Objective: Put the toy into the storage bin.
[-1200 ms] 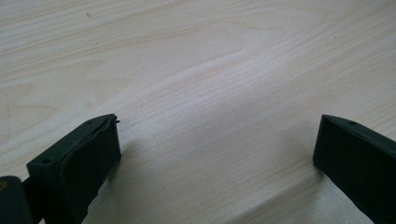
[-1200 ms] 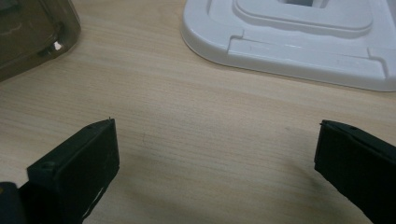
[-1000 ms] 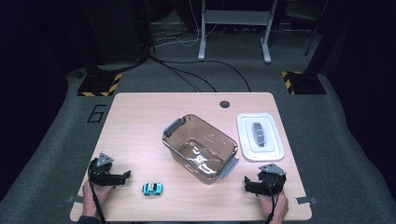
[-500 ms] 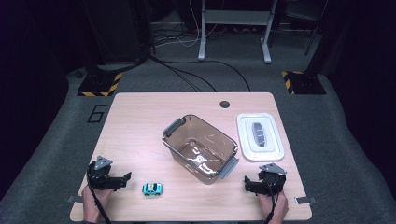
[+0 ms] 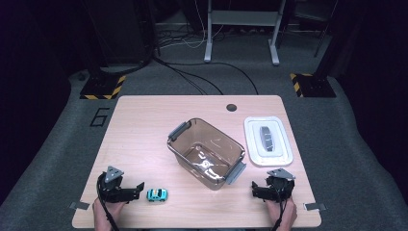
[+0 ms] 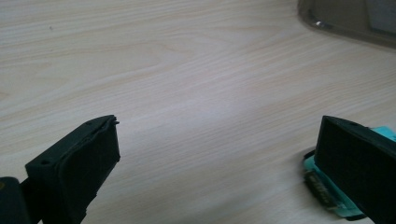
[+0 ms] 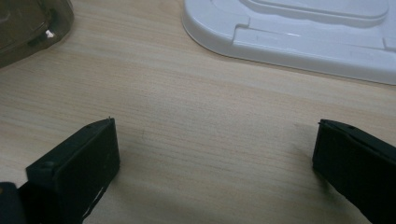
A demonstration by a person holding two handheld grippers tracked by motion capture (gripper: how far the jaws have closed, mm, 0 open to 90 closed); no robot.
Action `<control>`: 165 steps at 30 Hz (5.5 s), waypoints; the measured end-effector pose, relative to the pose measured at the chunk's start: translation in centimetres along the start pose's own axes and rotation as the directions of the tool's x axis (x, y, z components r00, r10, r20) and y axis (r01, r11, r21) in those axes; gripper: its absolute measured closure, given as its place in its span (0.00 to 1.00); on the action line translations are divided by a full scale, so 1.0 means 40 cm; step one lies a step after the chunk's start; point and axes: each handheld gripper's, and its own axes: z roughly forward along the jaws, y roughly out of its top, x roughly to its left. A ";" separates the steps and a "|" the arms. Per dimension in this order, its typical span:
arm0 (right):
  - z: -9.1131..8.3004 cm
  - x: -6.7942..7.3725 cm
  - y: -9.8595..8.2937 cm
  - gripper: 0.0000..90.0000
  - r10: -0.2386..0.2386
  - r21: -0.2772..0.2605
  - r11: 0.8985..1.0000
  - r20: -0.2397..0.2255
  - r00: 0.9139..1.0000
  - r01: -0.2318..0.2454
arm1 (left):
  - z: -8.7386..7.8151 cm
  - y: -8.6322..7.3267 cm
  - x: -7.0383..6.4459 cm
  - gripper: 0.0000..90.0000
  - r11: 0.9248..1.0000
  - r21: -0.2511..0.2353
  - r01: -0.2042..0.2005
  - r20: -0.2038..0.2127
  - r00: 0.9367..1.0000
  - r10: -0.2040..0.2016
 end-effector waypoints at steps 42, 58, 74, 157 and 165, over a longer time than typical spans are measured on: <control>-0.002 0.001 -0.001 0.00 0.007 0.000 1.000 0.007 1.000 -0.007 | 0.028 -0.078 -0.215 0.14 0.999 0.002 -0.033 0.064 0.997 0.033; -0.002 0.001 -0.001 0.01 0.007 0.000 1.000 0.006 1.000 -0.007 | 0.047 -0.073 -0.187 0.26 0.994 0.018 -0.111 0.115 0.987 0.109; -0.002 0.001 -0.001 0.01 0.007 -0.001 1.000 0.005 1.000 -0.007 | 0.058 -0.071 -0.182 0.07 0.999 0.017 -0.042 0.101 0.994 0.040; -0.002 0.001 -0.001 0.01 0.010 0.000 1.000 0.004 1.000 -0.010 | 0.069 -0.016 -0.148 0.27 0.990 0.019 -0.141 0.177 0.975 0.135; -0.002 0.000 -0.001 0.01 0.010 0.000 1.000 0.004 1.000 -0.010 | 0.052 0.006 -0.151 0.27 0.986 0.005 -0.165 0.166 0.973 0.162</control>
